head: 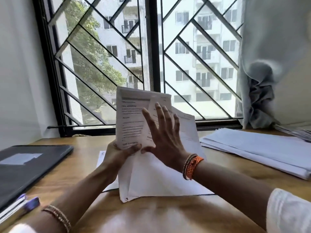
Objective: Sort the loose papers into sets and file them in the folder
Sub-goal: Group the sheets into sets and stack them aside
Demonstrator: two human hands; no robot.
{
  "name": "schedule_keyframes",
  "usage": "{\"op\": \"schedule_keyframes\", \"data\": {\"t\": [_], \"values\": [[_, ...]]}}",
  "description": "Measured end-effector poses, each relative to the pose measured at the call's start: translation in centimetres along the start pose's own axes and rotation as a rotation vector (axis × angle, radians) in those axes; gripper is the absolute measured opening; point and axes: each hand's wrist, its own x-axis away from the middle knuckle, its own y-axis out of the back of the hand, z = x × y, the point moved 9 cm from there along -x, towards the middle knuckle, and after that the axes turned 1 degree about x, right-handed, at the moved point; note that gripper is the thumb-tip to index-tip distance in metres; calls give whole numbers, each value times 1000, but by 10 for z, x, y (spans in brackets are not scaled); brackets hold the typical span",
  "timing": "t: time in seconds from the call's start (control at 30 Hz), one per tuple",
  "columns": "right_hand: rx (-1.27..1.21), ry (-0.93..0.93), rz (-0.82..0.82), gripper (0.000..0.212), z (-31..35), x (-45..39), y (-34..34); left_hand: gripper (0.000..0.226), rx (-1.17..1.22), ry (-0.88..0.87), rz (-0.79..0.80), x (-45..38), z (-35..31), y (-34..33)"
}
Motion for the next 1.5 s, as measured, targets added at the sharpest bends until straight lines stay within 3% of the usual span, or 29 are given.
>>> {"op": "schedule_keyframes", "data": {"t": [0.07,0.2,0.3,0.4,0.5,0.57,0.63,0.73,0.83,1.1,1.2,1.27,1.37,1.43,1.5], "values": [[-8,-9,8,125,-7,-3,2,36,-1,10,-59,0,3,3],[-65,-73,86,122,-25,0,1,33,4,28,-49,5,6,-2],[-96,-220,213,125,-35,15,-12,31,5,11,-44,6,8,-6],[-127,-465,225,123,-72,19,-8,29,26,5,-83,4,6,3],[-307,-873,245,114,-133,29,-2,30,103,-8,-140,-1,3,22],[-806,-1079,261,84,-152,41,-12,39,140,-22,-133,-4,1,26],[-1162,-1080,280,37,-149,41,-15,40,151,-13,-110,-6,2,24],[-1265,-943,88,8,-152,26,2,43,148,-13,-75,-6,2,19],[-1335,-893,-7,6,-146,16,14,48,140,-33,-63,-6,0,20],[-1331,-888,5,3,-143,17,16,47,140,-39,-65,-5,3,21],[-1337,-839,293,19,-127,26,0,46,164,-51,-90,-7,2,25],[-1245,-821,403,15,-129,36,-8,35,194,-49,-103,-9,1,29],[-1023,-1004,46,9,-194,45,8,8,183,-48,-153,-12,-4,39],[-762,-1084,-171,10,-237,54,37,8,171,-17,-140,-13,-6,43],[-611,-1090,-279,17,-266,60,63,16,150,26,-46,-12,-8,38]]}}
